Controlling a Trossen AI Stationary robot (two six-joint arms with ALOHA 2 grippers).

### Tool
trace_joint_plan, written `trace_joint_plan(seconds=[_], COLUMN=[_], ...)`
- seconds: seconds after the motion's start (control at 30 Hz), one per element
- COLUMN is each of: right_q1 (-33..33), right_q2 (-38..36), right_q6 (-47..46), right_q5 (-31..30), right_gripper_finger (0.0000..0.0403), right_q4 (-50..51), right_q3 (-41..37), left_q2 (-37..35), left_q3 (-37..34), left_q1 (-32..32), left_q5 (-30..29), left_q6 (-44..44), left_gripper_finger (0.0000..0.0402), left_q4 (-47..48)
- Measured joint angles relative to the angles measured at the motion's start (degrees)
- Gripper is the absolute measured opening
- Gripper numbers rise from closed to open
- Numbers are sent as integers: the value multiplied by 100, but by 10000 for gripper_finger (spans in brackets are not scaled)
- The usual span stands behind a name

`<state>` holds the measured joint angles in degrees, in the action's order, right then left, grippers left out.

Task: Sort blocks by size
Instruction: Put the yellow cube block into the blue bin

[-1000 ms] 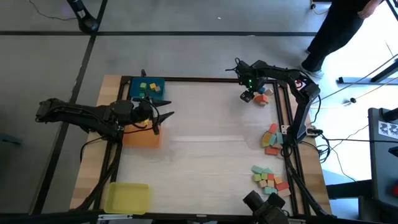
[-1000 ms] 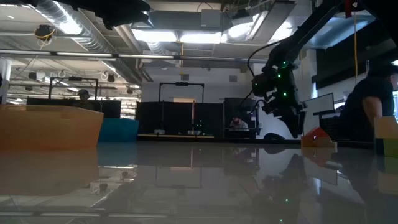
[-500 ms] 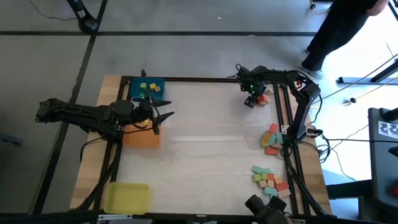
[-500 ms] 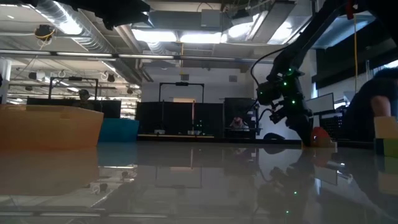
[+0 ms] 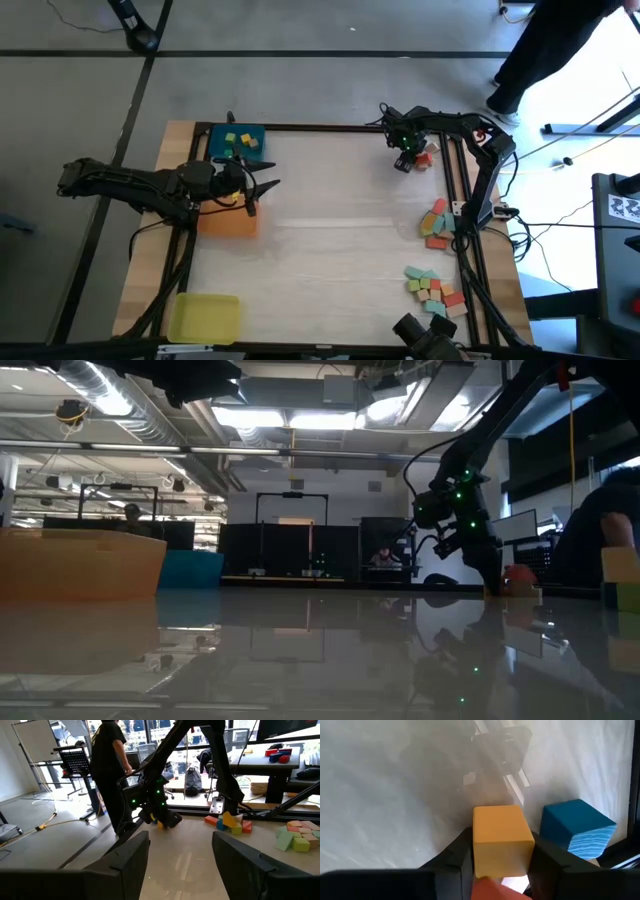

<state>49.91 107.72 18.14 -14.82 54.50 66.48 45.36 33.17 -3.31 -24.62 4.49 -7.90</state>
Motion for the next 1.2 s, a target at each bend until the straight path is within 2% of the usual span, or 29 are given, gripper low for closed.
trace_joint_plan(seconds=[0.17,0.37,0.57,0.7,0.8,1.2], right_q1=[-1,-52,-421,-763,-1037,-1908], right_q2=[15,26,26,24,22,108], right_q6=[-55,-180,-283,-287,-348,-1098], right_q5=[254,994,1722,2581,3004,3111], right_gripper_finger=[156,132,146,150,141,151], right_q4=[151,357,228,-395,-1109,-4383], right_q3=[60,512,1134,1435,1528,1539], left_q2=[0,0,0,0,0,0], left_q3=[0,0,0,0,0,0], left_q1=[0,0,0,0,0,0], left_q5=[0,0,0,0,0,0], left_q6=[0,0,0,68,70,63], left_gripper_finger=[205,205,205,205,205,205], left_q4=[2,2,2,3,2,-63])
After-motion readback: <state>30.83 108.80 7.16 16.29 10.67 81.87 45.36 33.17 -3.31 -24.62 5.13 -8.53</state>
